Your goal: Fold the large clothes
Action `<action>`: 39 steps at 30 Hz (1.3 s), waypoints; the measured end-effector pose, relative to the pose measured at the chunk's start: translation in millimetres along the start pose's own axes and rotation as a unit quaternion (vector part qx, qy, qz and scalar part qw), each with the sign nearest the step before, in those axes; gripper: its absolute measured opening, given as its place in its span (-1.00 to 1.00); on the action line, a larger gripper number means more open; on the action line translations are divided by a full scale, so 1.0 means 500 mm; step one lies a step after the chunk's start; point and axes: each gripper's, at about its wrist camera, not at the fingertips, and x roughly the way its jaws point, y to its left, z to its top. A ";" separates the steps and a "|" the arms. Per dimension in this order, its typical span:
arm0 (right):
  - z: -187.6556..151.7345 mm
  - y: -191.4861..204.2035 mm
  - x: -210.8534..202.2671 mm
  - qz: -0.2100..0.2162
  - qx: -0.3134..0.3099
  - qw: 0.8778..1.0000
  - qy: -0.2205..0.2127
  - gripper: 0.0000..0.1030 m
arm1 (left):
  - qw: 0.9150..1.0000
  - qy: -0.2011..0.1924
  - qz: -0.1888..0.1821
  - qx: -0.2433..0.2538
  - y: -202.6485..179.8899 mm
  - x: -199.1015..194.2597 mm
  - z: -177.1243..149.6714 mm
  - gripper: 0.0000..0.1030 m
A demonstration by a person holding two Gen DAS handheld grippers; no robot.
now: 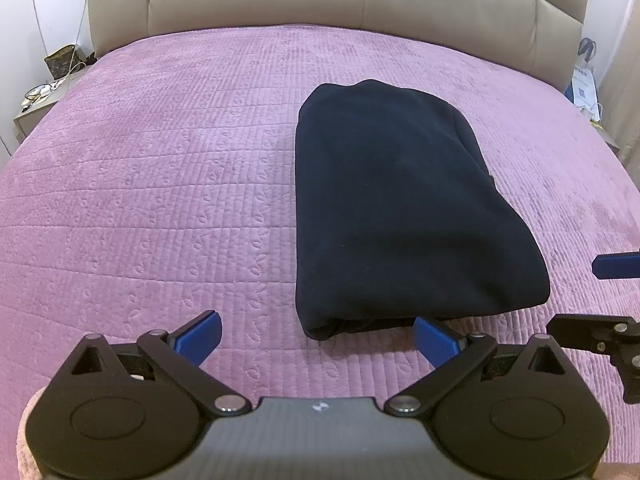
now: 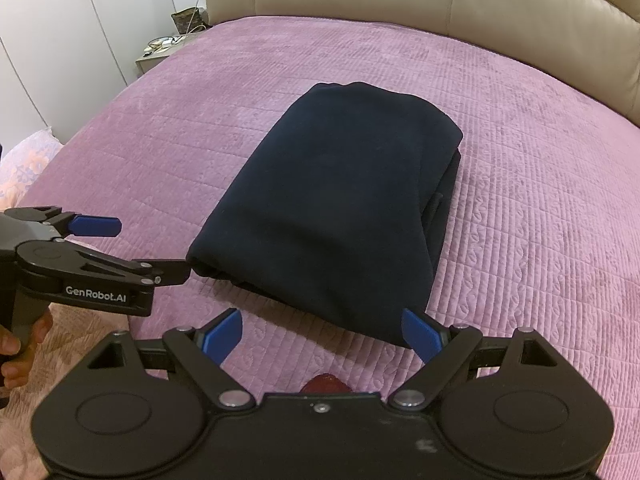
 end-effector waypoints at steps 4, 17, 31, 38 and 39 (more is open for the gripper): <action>0.000 0.000 0.000 -0.001 0.000 1.000 -0.001 0.98 | 1.000 0.000 -0.001 -0.001 -0.003 0.000 -0.002 1.00; 0.000 -0.003 0.002 0.002 -0.003 1.000 0.002 0.98 | 1.000 0.005 0.001 -0.003 -0.003 0.002 -0.003 1.00; 0.000 -0.004 0.005 0.007 -0.005 1.000 0.007 0.98 | 1.000 0.012 0.004 -0.005 -0.008 0.006 -0.001 1.00; -0.001 -0.003 0.005 0.008 -0.005 1.000 0.007 0.98 | 1.000 0.010 0.007 0.007 -0.012 0.006 -0.001 1.00; 0.000 -0.003 0.005 0.009 -0.005 1.000 0.007 0.98 | 1.000 0.009 0.008 0.008 -0.013 0.005 -0.001 1.00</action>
